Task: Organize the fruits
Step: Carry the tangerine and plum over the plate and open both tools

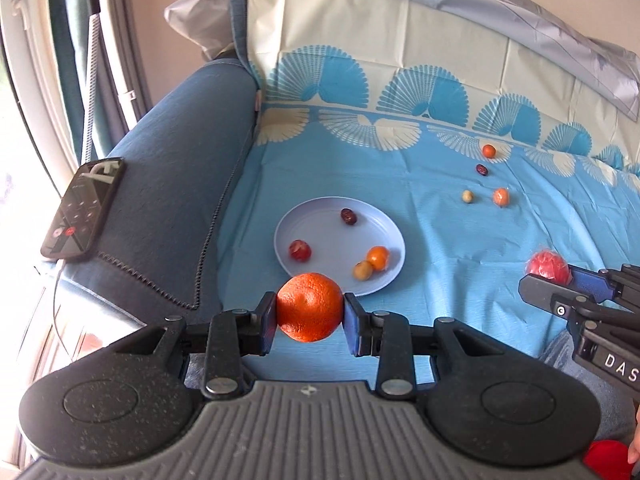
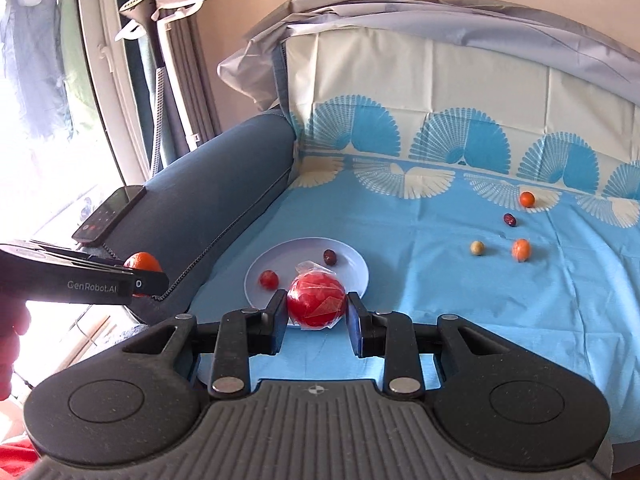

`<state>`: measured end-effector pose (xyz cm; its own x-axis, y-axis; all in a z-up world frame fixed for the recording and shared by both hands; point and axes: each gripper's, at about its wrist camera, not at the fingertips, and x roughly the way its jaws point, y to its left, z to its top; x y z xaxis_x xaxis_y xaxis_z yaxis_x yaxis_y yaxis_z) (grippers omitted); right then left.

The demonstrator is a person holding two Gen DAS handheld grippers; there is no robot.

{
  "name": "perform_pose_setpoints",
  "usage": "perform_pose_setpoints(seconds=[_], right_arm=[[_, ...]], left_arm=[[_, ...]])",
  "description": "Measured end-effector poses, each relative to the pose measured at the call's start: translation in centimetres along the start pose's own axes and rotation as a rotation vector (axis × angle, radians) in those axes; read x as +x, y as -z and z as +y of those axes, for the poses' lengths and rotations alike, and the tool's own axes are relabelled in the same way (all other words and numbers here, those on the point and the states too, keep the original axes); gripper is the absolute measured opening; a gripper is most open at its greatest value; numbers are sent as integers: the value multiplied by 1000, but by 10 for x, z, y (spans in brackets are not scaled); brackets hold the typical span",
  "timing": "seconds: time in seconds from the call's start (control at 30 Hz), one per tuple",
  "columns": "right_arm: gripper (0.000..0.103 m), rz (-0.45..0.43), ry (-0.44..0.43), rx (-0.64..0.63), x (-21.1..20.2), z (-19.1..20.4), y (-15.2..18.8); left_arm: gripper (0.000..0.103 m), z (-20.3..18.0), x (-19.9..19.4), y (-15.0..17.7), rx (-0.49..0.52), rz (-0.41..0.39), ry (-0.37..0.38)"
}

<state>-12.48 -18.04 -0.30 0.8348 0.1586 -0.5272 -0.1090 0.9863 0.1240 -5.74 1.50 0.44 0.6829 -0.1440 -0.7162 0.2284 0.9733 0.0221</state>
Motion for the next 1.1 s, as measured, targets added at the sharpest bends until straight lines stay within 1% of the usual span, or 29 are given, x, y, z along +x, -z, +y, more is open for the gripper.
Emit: perform_pose_setpoints(seconds=[0.17,0.37,0.6,1.1], right_arm=[[32,-8,6,-46,-5,15,-2],[32,-13,13,-72,-6,21,-6],[32,-22,17,-75,-5,20,-11],[32,13,12,-73,8,19,-12]], left_arm=[[38,12,-9,4,-35,-23,-5],[38,17,-14,4,-44,-45,0],[38,17,-13,4,-46,-45,6],[38,18,0,0,-53,-31,10]])
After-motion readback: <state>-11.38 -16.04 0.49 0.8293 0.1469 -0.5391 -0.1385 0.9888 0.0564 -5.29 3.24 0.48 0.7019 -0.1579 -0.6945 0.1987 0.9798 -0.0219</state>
